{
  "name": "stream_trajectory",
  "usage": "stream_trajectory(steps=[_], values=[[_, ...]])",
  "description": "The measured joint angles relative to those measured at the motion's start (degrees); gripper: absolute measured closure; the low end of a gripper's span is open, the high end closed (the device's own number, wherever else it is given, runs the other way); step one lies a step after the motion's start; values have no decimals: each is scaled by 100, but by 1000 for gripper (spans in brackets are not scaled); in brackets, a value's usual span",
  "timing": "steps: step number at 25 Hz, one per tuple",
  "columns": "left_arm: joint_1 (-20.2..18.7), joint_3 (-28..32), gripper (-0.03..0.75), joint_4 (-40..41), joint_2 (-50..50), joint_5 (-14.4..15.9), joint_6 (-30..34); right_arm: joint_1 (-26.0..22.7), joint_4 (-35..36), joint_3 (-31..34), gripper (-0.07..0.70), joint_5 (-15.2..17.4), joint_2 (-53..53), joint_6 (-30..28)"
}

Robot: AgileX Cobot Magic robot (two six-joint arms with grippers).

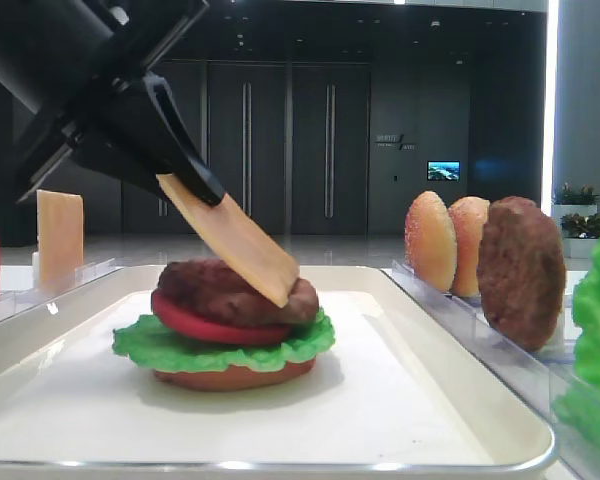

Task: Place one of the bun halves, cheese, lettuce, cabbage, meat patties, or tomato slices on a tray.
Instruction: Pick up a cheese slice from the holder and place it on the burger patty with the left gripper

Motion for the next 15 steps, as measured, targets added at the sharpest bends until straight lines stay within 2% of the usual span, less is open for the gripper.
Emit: stream_trajectory(steps=[4,7,10,15], values=[[0,0,685,0,31,0,36,0,0,0,160,0,0,0],[0,0,652,11,31,25,84,0,0,0,160,0,0,0],[0,0,557,32,31,80,127,0,0,0,160,0,0,0],[184,0,316,44,38,301,127,0,0,0,160,0,0,0]])
